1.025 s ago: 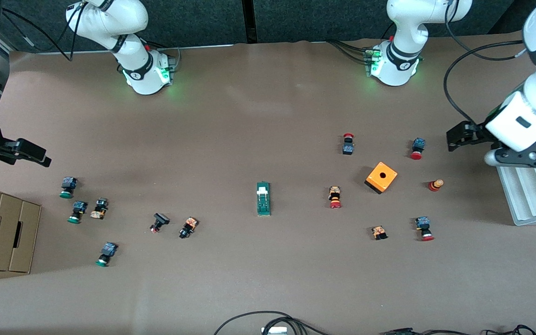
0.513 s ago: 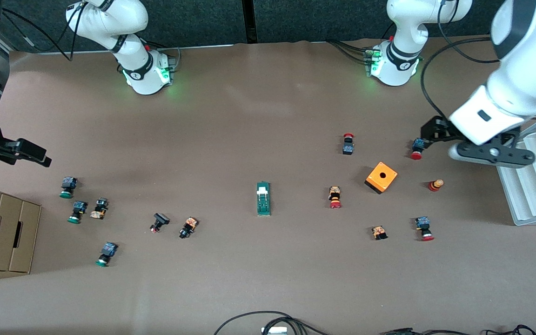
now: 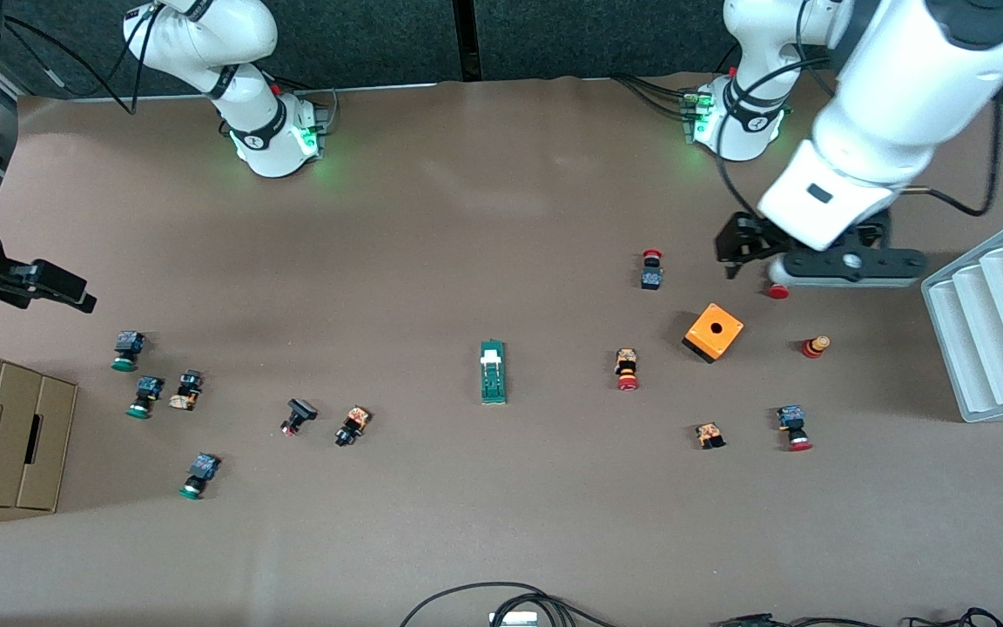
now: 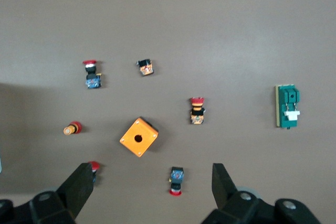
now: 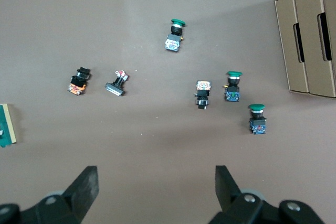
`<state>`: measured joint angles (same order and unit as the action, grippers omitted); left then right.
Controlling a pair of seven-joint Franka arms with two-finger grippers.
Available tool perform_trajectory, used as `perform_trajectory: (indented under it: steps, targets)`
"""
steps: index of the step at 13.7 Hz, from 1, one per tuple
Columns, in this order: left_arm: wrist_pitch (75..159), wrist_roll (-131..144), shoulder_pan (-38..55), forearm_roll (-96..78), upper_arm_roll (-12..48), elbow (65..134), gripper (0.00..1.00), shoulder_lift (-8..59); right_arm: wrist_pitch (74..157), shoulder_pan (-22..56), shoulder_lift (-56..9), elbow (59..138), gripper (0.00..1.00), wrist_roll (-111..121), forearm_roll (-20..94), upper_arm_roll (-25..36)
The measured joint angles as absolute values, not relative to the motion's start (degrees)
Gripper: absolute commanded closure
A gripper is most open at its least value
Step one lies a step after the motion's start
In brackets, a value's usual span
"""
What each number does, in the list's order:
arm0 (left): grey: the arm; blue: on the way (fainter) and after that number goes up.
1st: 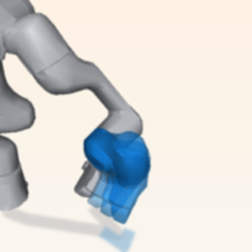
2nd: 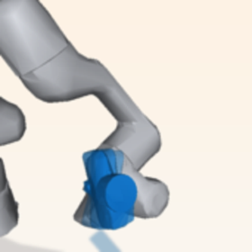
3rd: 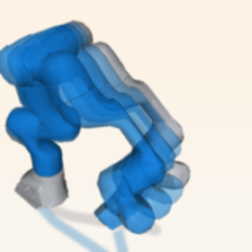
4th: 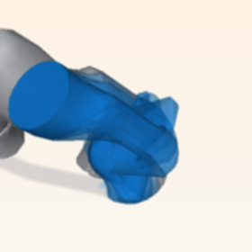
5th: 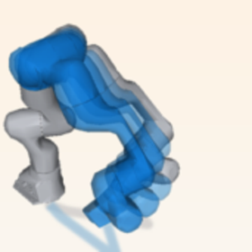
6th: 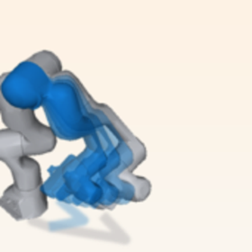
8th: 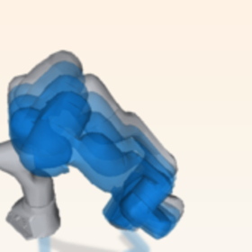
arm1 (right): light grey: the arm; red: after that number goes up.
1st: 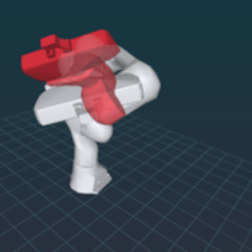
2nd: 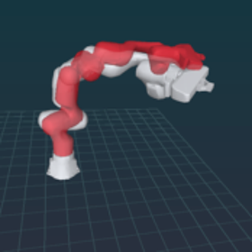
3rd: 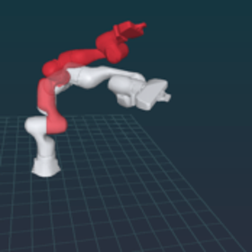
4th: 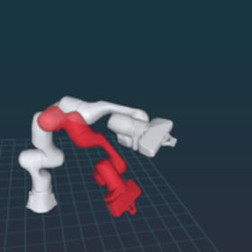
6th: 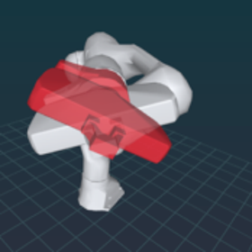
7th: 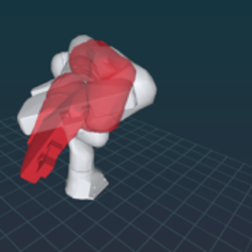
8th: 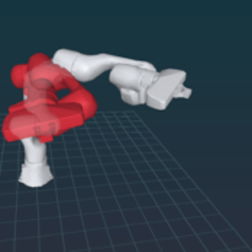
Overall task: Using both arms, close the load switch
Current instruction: 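Move the left gripper toward the green load switch, then lower the open left gripper over the green load switch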
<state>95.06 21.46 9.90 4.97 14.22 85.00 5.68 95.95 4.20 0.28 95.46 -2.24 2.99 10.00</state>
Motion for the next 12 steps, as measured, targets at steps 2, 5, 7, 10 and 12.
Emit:
perform_trajectory:
  steps: [2, 5, 7, 10, 12]
  targets:
    - [98.82, 25.39, 13.77, 8.21, 14.41, 85.66, 0.0, 6.01, 95.95, 4.2, 0.23, 95.46, 0.01, -2.24, 2.99, 10.0]
    - [103.56, 36.59, 21.26, 14.78, 14.77, 87.04, 0.0, 7.08, 95.95, 4.21, 0.16, 95.46, 0.01, -2.24, 2.99, 9.97]
    - [106.37, 45.5, 26.4, 20.55, 14.89, 88.75, 0.0, 8.12, 95.95, 4.23, 0.15, 95.46, 0.01, -2.24, 2.99, 9.93]
    - [107.49, 59.13, 33.04, 30.45, 14.97, 90.17, 0.0, 11.16, 95.97, 4.24, 0.15, 95.46, 0.01, -2.24, 2.99, 9.86]
    - [109.15, 67.07, 36.69, 35.46, 15.0, 90.51, 0.0, 14.29, 95.98, 4.26, 0.15, 95.45, 0.01, -2.24, 2.99, 9.8]
